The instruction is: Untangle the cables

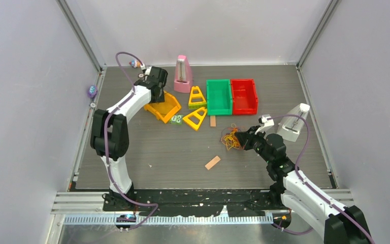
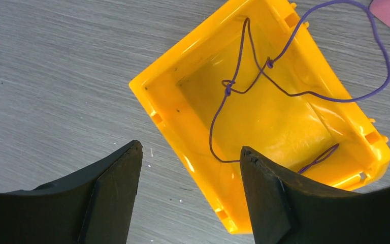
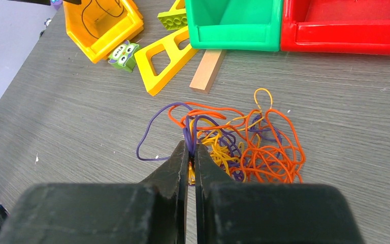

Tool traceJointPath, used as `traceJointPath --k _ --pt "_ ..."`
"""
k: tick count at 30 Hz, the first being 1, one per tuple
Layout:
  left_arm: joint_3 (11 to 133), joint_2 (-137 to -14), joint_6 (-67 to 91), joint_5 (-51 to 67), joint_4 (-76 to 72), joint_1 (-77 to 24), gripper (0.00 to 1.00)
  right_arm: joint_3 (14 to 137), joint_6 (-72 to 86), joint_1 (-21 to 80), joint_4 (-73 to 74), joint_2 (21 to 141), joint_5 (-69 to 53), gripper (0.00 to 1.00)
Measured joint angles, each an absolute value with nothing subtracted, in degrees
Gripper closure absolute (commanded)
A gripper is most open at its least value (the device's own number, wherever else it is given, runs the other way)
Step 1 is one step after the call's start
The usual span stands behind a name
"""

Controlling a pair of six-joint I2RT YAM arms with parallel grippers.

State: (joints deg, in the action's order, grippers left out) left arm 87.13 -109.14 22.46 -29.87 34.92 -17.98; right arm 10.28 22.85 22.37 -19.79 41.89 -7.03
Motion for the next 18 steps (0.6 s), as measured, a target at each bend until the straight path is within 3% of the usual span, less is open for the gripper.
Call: traceJointPath --k 9,18 --pt "88.01 -102.13 21.58 -26.61 38.02 -17.98 0.22 10.28 22.85 22.37 -19.81 42.02 -6.98 0.95" --pt "96.14 -106.08 19.22 -16.19 37.91 -17.98 0.32 10.28 22.85 22.37 -19.81 42.02 -6.96 0.95"
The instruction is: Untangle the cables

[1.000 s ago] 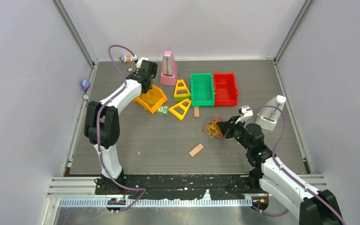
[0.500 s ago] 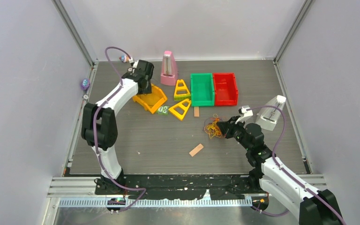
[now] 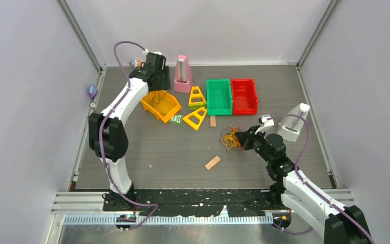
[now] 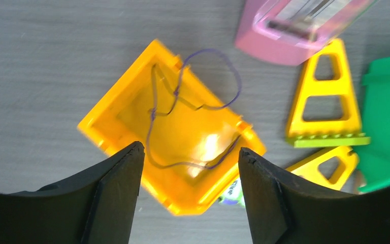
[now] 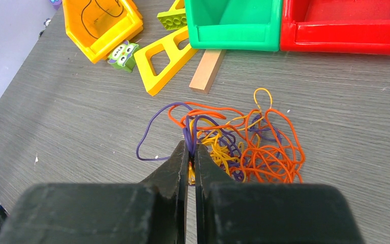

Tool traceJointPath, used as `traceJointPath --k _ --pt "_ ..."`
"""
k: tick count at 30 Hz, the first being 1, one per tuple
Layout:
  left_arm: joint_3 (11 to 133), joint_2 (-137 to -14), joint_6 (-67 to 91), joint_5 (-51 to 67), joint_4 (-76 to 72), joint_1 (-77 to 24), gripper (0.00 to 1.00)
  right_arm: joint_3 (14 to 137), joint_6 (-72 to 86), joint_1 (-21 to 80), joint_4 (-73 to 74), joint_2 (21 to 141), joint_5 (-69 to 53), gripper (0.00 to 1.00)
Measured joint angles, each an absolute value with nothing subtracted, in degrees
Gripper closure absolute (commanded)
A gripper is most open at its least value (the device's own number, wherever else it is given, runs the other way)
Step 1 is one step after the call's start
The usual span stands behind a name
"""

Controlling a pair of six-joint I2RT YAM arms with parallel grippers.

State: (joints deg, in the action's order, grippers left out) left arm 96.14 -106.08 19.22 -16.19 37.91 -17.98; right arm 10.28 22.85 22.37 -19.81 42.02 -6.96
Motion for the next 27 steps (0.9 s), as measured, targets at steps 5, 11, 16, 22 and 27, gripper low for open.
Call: traceJointPath --k 5,11,16,22,27 --pt "104.68 -113.67 18.46 -11.11 37.74 -18.0 0.32 10.28 22.85 22.37 -19.81 42.02 -6.96 0.95" --pt "111.55 -121.69 12.86 -9.15 41.06 -17.98 0.4 10.28 22.85 22.37 -19.81 42.02 -6.76 0.95" --pt "118.93 -127.33 7.6 -9.23 46.09 -18.2 0.4 10.28 22.85 22.37 -19.81 42.02 -6.72 0.95" --pt "124.22 -131.13 3.7 -10.07 49.01 -19.16 0.49 10.28 22.85 22.37 -19.81 42.02 -6.7 0.95" --pt "124.86 -132.7 2.35 -10.66 50.68 -19.7 0.72 10.28 22.85 22.37 -19.81 42.02 -6.59 0.95"
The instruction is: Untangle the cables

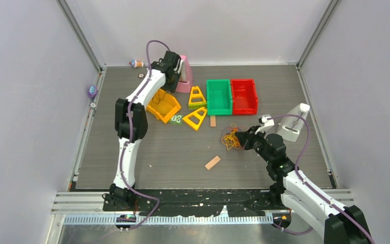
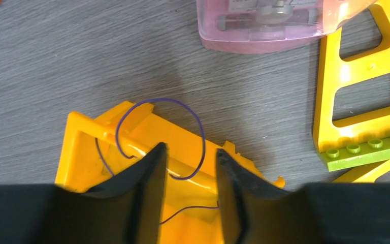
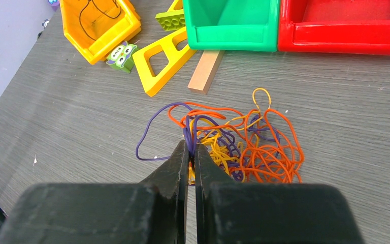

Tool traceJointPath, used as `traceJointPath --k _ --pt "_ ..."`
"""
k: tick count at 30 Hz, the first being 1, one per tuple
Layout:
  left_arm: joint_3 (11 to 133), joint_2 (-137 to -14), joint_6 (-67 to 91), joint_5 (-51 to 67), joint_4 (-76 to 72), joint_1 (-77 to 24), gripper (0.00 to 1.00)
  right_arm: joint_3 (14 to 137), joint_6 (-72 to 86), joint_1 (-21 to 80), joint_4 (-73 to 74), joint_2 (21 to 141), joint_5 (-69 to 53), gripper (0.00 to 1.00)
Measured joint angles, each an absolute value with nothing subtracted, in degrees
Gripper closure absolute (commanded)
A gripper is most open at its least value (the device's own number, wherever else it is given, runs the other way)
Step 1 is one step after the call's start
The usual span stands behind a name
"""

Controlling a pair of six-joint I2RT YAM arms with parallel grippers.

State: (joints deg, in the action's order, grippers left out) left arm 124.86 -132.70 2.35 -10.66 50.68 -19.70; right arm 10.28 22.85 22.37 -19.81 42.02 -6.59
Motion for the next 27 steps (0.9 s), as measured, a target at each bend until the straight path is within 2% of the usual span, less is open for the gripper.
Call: traceJointPath --k 3,8,16,21,27 --pt "125.58 -133.8 1.91 -10.76 51.42 -19.92 1.0 10.28 22.85 22.37 -19.81 42.02 -6.55 0.95" --pt "124.4 -133.36 1.93 -10.94 50.78 -19.92 1.0 10.28 22.85 22.37 -19.81 42.02 -6.55 0.95" --pt "102.21 -117.4 3.46 -11.27 38.74 -19.92 1.0 10.28 22.85 22.37 -19.81 42.02 -6.52 0.95" --pt "98.8 -110.3 6.72 -15.33 34.26 -19.97 1.0 10.28 22.85 22.37 -19.79 42.02 -6.52 0.95" --pt "95.96 -109.6 11.68 -18.39 34.57 -19.33 1.0 10.28 22.85 22.37 -19.79 42.02 -6.52 0.95"
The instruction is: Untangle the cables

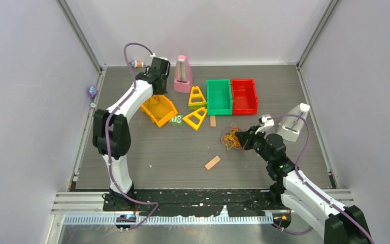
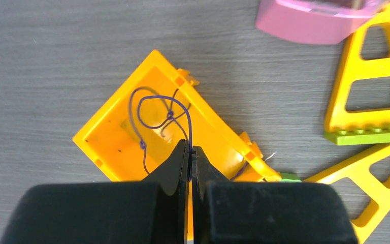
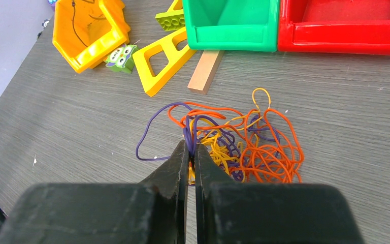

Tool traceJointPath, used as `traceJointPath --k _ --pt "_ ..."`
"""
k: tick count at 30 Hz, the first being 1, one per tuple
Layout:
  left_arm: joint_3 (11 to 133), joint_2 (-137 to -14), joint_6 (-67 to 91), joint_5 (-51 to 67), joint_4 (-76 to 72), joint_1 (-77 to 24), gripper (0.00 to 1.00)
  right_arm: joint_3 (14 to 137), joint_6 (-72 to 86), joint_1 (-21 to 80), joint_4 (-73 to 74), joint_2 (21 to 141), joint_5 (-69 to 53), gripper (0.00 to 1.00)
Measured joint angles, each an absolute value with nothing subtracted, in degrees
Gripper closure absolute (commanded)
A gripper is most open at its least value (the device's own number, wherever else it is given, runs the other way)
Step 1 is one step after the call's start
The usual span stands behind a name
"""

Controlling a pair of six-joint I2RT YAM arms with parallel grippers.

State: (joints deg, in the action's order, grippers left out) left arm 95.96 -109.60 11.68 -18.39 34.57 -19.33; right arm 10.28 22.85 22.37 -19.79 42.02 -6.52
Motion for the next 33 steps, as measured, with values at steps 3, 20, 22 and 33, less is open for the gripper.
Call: traceJointPath --k 3,20,22,33 --pt "95.79 -112.01 13.61 -18.02 35.99 -18.35 1.0 10.28 22.85 22.37 -19.79 42.02 -6.52 0.95" --pt "81.25 -112.44 30.68 -16.95 41.36 -5.54 0.68 10.28 22.85 22.37 -19.77 41.98 -6.52 0.95" --pt "79.46 -110.13 31.83 -17.3 40.97 -3.38 0.57 10.28 22.85 22.37 -19.77 41.98 -6.52 0.95" --pt "68.36 -93.1 28.86 -11.16 30.24 -7.68 0.01 10.28 22.85 22.37 -19.77 42.04 -6.66 0.94"
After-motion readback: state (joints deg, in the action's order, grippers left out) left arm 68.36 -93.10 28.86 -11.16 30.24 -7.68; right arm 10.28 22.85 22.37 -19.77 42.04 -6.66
